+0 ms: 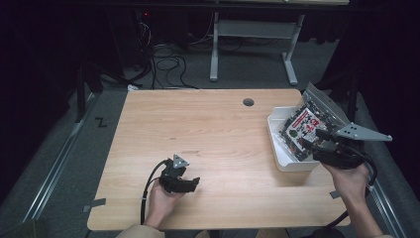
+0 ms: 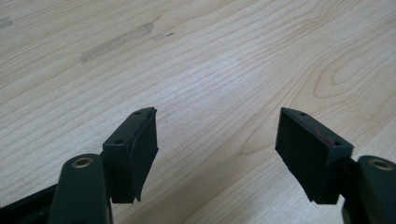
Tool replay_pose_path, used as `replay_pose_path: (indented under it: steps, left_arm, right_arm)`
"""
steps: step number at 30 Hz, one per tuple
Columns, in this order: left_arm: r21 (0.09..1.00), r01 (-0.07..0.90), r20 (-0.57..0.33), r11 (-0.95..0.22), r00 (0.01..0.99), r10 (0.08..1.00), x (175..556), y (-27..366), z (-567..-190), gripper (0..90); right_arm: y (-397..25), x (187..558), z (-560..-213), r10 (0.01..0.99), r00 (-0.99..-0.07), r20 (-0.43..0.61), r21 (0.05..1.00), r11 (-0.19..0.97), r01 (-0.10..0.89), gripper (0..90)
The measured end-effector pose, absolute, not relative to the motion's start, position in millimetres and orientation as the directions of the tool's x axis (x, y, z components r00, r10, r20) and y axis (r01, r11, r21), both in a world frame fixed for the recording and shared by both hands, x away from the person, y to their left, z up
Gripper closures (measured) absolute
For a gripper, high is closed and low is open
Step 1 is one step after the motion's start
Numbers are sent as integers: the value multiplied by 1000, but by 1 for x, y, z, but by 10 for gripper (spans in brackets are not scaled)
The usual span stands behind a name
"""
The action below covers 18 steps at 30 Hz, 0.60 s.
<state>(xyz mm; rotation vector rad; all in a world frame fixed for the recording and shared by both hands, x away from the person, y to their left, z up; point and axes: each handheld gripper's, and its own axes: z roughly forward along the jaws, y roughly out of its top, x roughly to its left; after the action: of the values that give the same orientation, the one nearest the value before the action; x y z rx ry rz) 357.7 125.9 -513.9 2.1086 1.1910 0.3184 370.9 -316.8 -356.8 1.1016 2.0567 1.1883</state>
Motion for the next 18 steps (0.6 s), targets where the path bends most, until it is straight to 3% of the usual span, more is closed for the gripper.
replay_pose_path:
  steps: [18]
  left_arm:
    - [667, 662, -123, -342, 550, 826, 359, 126, -515, 303]
  right_arm:
    - [-298, 359, -366, 802, -598, -6, 877, 292, 382, 391]
